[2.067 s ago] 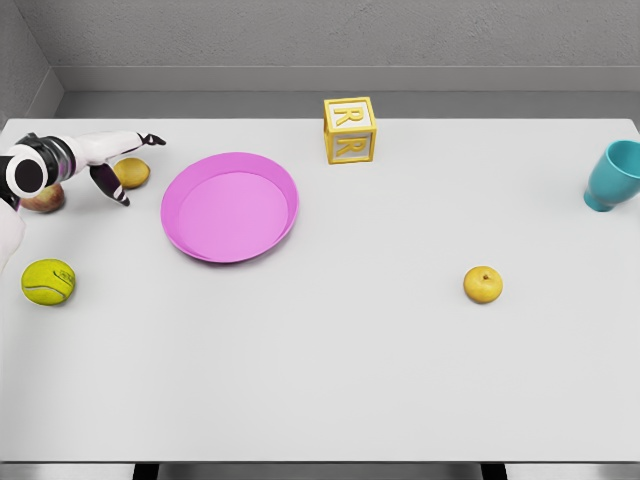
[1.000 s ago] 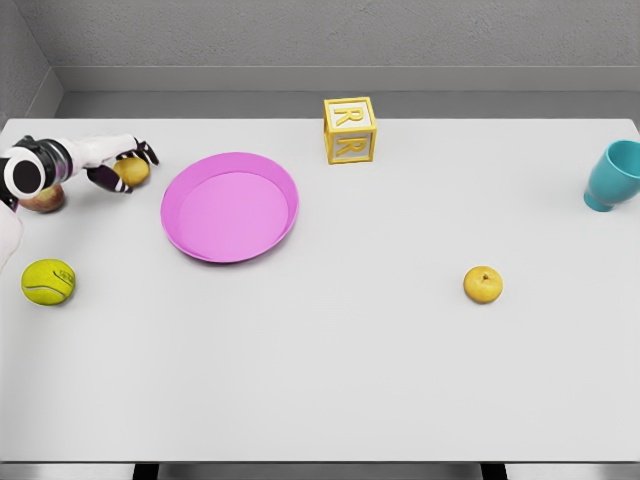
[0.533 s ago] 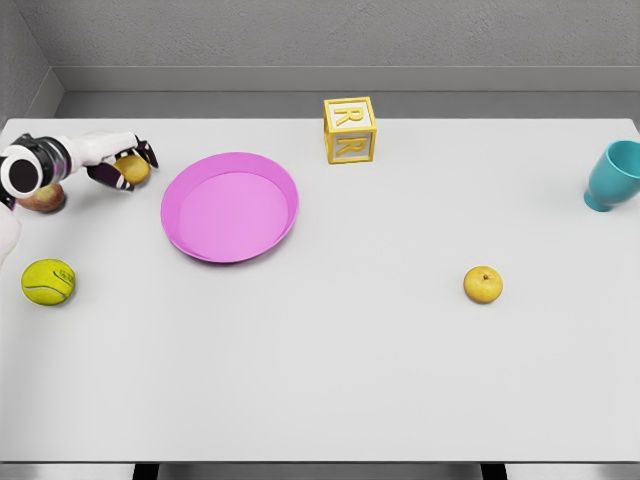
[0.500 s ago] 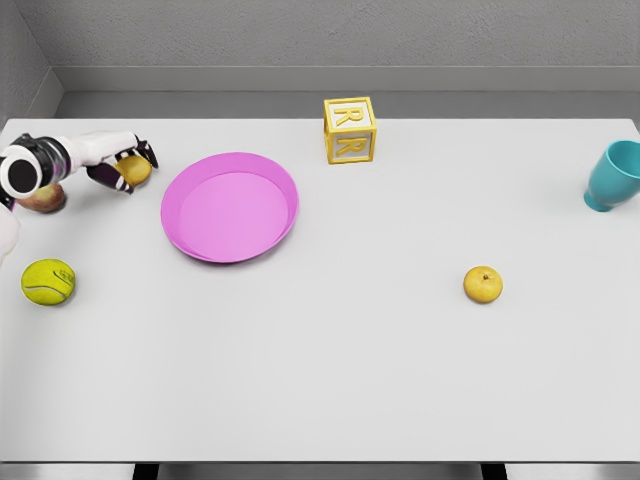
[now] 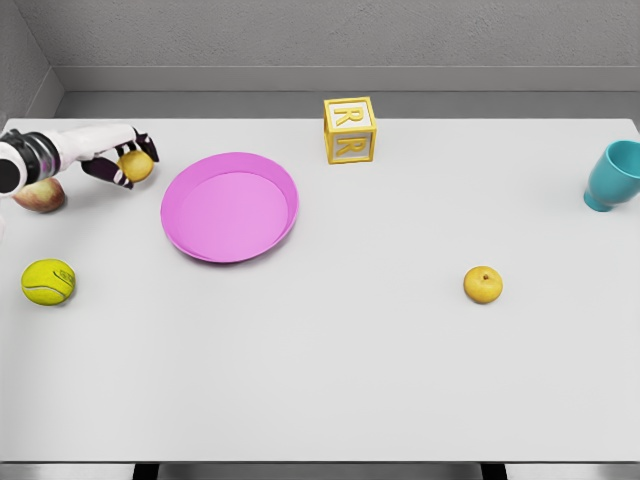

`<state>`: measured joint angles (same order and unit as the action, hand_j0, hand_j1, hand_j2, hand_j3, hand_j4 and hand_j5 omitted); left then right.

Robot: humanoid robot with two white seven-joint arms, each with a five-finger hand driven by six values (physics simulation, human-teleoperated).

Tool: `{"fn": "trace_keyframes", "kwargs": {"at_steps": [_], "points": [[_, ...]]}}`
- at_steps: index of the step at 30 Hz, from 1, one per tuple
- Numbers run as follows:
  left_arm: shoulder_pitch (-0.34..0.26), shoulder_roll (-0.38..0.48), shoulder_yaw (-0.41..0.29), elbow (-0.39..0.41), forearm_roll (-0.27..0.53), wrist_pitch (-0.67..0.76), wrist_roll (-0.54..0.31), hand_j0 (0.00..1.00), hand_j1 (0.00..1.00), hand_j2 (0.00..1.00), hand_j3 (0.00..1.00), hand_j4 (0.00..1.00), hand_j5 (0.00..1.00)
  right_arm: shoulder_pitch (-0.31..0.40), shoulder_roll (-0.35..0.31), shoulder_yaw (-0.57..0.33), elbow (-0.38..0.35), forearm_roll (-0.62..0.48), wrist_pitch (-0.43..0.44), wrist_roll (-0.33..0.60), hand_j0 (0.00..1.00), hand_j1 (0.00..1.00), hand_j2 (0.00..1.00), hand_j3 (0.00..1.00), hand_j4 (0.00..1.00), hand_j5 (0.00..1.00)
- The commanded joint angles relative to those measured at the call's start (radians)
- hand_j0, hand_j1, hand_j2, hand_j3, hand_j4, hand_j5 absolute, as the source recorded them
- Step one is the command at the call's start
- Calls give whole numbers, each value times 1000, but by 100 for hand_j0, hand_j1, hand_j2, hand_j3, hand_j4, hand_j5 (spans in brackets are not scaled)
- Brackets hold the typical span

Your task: Put the lemon on the plate with left arm

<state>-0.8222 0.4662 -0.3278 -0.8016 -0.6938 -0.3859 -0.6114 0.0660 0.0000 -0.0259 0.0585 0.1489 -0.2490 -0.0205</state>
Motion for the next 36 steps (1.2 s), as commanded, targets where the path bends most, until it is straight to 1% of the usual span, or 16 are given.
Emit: {"fn": "trace_keyframes", "kwargs": {"at_steps": [1, 4, 9, 12, 16, 18, 20, 22, 26, 28, 31, 32, 33, 34, 35, 36], "points": [[0, 5, 1, -21, 20, -13, 1, 53, 53, 53, 53, 53, 53, 0, 0, 0, 0, 0, 0, -1, 100, 100, 100, 100, 100, 100], [2, 3, 0, -28, 36, -27, 1, 52, 52, 52, 52, 52, 52, 0, 0, 0, 0, 0, 0, -1, 100, 100, 100, 100, 100, 100], [15, 5, -7, -96, 71, -28, 1, 52, 52, 52, 52, 52, 52, 0, 0, 0, 0, 0, 0, 0, 100, 100, 100, 100, 100, 100], [37, 5, -8, -154, 100, -30, 1, 52, 52, 52, 52, 52, 52, 0, 0, 0, 0, 0, 0, -1, 100, 100, 100, 100, 100, 100], [40, 2, -8, -175, 105, -64, 1, 51, 51, 51, 51, 51, 51, 0, 0, 0, 0, 0, 0, -1, 100, 100, 100, 100, 100, 100], [60, 2, -8, -209, 111, -62, 1, 51, 51, 51, 51, 51, 51, 0, 0, 0, 0, 0, 0, 0, 100, 100, 100, 100, 100, 100], [63, -6, -11, -229, 112, -64, 1, 51, 51, 51, 51, 51, 51, 0, 0, 0, 0, 0, 0, 0, 100, 100, 100, 100, 100, 100], [81, -8, -14, -254, 112, -64, 1, 51, 51, 51, 51, 51, 51, 0, 0, 0, 0, 0, 0, 1, 100, 100, 100, 100, 100, 100], [87, -11, -39, -271, 115, -64, 1, 51, 51, 51, 51, 51, 51, 0, 0, 0, 0, 0, -1, 1, 100, 100, 100, 100, 100, 100], [87, -12, -40, -274, 123, -64, 1, 52, 52, 52, 52, 52, 52, 0, 0, 0, 0, 0, 0, -1, 100, 100, 100, 100, 100, 100], [87, -11, -40, -275, 123, -65, 1, 57, 57, 57, 57, 57, 57, 0, 0, 0, 0, 0, -1, 1, 100, 100, 100, 100, 100, 100], [89, -11, -40, -281, 126, -67, 1, 61, 61, 61, 61, 61, 61, 0, 0, 0, 0, 0, 0, 1, 100, 100, 100, 100, 100, 100], [92, -8, -40, -294, 148, -65, 1, 66, 66, 66, 66, 66, 66, 0, 0, 0, 0, 0, -1, 1, 100, 100, 100, 100, 100, 100], [92, -5, -40, -300, 163, -67, 1, 77, 77, 77, 77, 77, 77, 0, 0, 0, 0, 0, -1, 1, 100, 100, 100, 100, 100, 100], [92, -3, -40, -306, 169, -67, 1, 82, 82, 82, 82, 82, 82, 0, 0, 0, 0, 0, 0, -1, 100, 100, 100, 100, 100, 100], [92, 3, -40, -324, 194, -67, 1, 88, 88, 88, 88, 88, 88, 0, 0, 0, 0, 0, 0, -1, 100, 100, 100, 100, 100, 100]]}}
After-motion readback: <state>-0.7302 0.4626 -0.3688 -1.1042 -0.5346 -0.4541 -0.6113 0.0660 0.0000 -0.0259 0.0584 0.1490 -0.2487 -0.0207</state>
